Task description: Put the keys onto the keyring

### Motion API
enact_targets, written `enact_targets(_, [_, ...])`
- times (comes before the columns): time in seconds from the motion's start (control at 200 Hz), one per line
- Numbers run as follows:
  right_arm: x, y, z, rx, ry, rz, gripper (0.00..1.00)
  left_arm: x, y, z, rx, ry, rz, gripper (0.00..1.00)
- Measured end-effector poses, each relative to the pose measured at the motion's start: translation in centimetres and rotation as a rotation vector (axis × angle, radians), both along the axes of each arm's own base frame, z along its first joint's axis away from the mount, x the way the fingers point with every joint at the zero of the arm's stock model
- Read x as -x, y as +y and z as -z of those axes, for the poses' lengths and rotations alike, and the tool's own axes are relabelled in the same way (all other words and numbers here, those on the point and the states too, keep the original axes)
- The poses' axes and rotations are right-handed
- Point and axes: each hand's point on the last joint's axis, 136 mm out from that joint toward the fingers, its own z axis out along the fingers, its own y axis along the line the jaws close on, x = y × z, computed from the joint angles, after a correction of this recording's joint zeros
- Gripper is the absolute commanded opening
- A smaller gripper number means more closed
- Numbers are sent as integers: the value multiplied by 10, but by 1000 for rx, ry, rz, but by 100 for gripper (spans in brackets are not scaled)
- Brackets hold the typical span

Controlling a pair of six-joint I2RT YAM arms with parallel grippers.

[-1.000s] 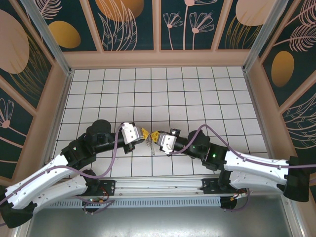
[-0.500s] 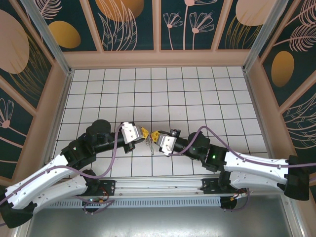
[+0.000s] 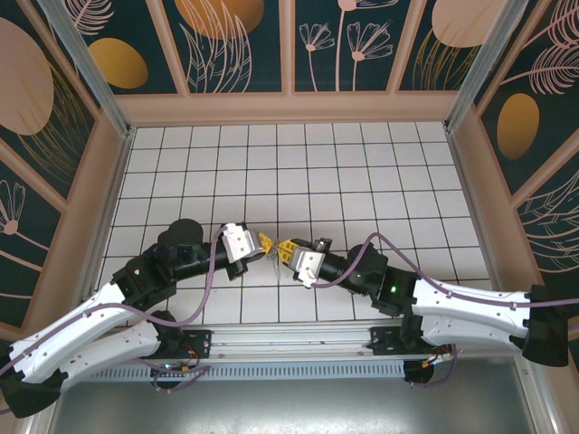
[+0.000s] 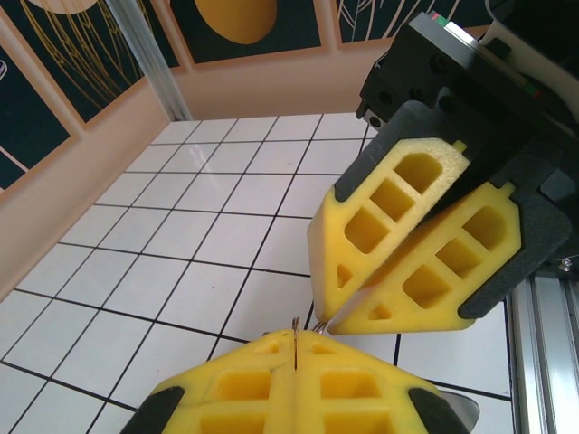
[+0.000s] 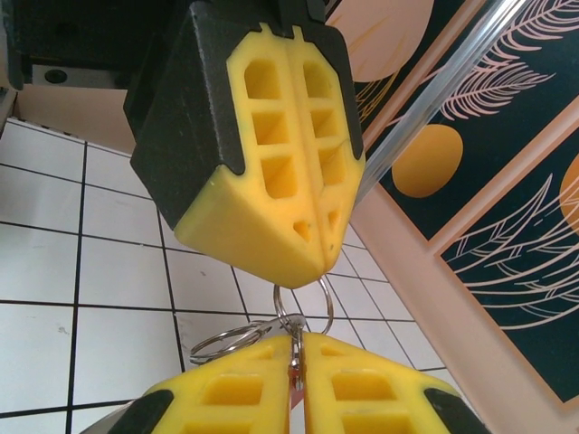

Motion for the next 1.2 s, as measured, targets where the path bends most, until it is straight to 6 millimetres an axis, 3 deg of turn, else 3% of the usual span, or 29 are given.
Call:
enact_targets(0.831, [-1, 3, 9, 0, 64, -28, 10, 1, 1, -2, 7, 2, -2, 0])
enact_targets(0.986, [-7, 0, 8, -19, 99, -34, 15, 1, 2, -4, 13, -2, -2, 0])
enact_targets(1.201, [-1, -5, -5, -66, 111, -66, 21, 1, 2, -5, 19, 2, -5, 0])
